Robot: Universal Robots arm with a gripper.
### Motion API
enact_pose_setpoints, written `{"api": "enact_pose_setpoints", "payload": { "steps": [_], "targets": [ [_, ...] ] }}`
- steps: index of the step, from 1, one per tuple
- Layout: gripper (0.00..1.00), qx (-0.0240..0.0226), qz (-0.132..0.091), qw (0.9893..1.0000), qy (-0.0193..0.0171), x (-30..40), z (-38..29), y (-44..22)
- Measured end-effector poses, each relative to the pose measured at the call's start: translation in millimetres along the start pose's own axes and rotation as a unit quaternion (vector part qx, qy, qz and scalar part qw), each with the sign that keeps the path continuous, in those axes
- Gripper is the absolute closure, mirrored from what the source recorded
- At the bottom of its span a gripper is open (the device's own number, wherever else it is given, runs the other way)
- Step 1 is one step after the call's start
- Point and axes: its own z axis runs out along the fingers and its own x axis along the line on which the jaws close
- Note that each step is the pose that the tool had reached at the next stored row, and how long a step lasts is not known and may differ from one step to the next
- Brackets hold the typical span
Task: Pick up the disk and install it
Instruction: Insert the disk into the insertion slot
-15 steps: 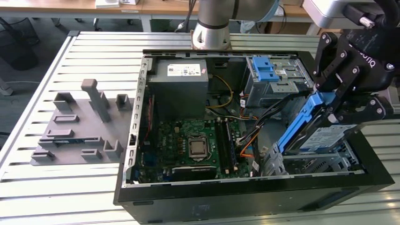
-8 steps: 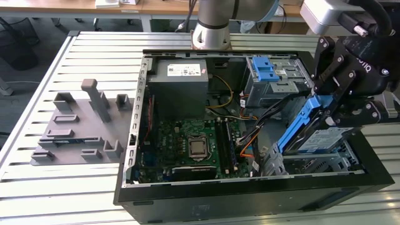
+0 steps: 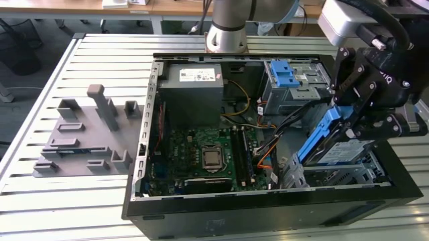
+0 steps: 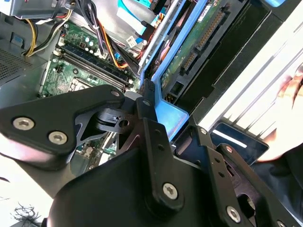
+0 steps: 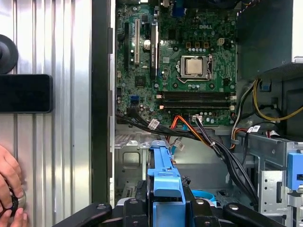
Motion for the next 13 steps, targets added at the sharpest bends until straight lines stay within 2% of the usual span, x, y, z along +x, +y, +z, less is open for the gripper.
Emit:
{"api": "enact_pose_setpoints", "payload": {
  "steps": [13],
  "targets": [
    [0.64, -0.0003, 0.0, 1.0, 0.0, 0.4, 13.5, 0.1]
  ]
}}
